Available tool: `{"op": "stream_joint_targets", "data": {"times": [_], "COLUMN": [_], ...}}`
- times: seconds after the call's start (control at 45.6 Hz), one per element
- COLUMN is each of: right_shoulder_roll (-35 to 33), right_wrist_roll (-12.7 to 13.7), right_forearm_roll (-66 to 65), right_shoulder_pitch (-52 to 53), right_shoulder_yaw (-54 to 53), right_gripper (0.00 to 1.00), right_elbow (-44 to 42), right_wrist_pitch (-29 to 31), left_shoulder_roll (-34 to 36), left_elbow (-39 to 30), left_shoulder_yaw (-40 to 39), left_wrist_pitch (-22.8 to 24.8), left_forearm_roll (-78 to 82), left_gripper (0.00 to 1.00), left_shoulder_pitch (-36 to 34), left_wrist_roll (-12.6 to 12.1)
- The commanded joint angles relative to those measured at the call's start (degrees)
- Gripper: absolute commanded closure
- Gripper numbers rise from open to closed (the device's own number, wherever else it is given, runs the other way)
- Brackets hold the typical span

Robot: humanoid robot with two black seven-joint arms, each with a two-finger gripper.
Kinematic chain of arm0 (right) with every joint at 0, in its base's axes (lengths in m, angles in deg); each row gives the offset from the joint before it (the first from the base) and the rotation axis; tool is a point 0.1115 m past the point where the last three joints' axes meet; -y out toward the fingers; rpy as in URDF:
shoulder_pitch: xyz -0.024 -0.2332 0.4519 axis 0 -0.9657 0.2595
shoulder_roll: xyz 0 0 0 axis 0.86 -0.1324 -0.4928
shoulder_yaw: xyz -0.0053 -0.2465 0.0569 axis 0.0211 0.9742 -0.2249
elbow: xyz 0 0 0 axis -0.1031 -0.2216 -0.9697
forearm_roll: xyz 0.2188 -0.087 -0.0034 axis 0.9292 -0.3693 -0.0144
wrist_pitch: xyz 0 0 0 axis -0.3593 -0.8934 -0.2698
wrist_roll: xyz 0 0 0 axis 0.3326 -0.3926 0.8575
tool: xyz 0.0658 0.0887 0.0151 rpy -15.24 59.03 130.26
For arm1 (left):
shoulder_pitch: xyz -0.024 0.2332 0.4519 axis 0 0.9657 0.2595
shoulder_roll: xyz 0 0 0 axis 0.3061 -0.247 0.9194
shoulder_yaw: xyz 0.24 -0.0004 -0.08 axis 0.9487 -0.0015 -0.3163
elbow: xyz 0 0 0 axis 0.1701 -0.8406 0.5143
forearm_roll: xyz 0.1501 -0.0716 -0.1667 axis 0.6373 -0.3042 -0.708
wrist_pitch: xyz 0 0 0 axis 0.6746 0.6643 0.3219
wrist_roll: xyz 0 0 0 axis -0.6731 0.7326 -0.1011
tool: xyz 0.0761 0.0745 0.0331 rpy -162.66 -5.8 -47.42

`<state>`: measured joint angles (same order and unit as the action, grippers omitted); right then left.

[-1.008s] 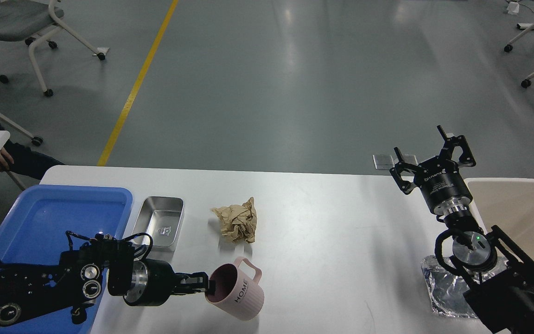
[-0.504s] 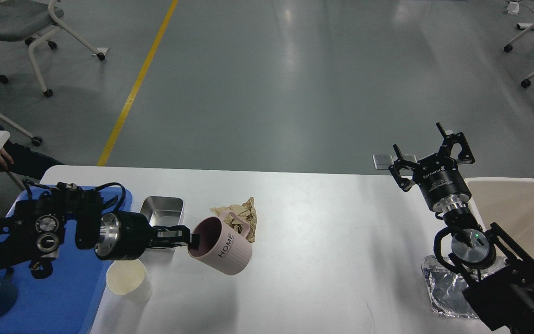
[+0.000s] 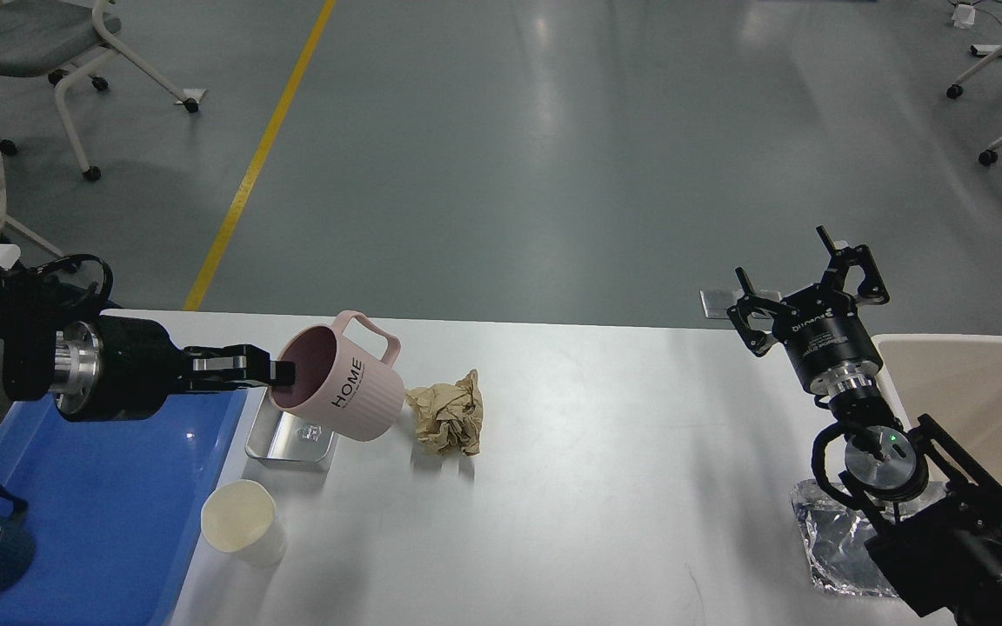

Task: Tidy desktop
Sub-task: 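Lift the pink mug and carry it into the blue tray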

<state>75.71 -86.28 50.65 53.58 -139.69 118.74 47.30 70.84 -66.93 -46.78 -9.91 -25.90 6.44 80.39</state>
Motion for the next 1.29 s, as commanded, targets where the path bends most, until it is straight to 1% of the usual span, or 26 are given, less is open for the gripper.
{"op": "stream_joint_targets", "data": {"times": [0.0, 0.11, 0.329, 0.504, 0.635, 0.767, 0.964, 1.052, 1.183, 1.271], "right_shoulder_roll": [0.1, 0.0, 0.1, 0.1, 0.0, -0.2, -0.2, -0.1, -0.1, 0.0], "right_wrist_roll": [0.0, 0.0, 0.0, 0.0, 0.0, 0.1, 0.1, 0.1, 0.1, 0.1], "right_forearm_roll": [0.0, 0.0, 0.0, 0.0, 0.0, 0.0, 0.0, 0.0, 0.0, 0.0], "right_shoulder_pitch": [0.0, -0.1, 0.0, 0.0, 0.0, -0.2, -0.5, -0.4, -0.4, -0.4], "right_shoulder_yaw": [0.0, 0.0, 0.0, 0.0, 0.0, 0.0, 0.1, 0.1, 0.1, 0.1], "right_gripper": [0.0, 0.0, 0.0, 0.0, 0.0, 0.0, 0.0, 0.0, 0.0, 0.0], "right_elbow": [0.1, 0.0, 0.1, 0.0, 0.0, 0.0, 0.0, 0.0, 0.0, 0.0], "right_wrist_pitch": [0.0, 0.0, 0.0, 0.0, 0.0, 0.0, 0.0, 0.0, 0.0, 0.0], "left_shoulder_roll": [0.8, 3.6, 11.8, 15.5, 17.9, 20.0, 23.0, 23.4, 22.7, 22.3], "left_elbow": [0.0, 0.0, 0.2, 0.3, 0.7, 1.4, 2.9, 3.7, 7.4, 7.6], "left_shoulder_yaw": [0.2, 0.2, 0.2, 0.2, 0.3, 0.3, 0.4, 0.5, 4.2, 6.6], "left_wrist_pitch": [-0.3, -0.6, -0.5, -0.7, -1.0, -1.0, -1.0, -1.2, -2.6, -3.5], "left_forearm_roll": [-0.1, 0.0, 0.2, 0.7, 0.8, 0.9, 1.0, 1.1, 2.5, 3.0], "left_gripper": [1.0, 1.0, 1.0, 1.0, 1.0, 1.0, 1.0, 0.99, 0.99, 0.98], "left_shoulder_pitch": [0.3, 0.4, 1.6, 5.2, 6.5, 7.8, 9.5, 10.6, 12.2, 12.1], "left_wrist_roll": [-0.3, -0.4, -0.2, 0.0, 0.1, 1.0, 1.8, 1.8, 1.9, 3.2]}}
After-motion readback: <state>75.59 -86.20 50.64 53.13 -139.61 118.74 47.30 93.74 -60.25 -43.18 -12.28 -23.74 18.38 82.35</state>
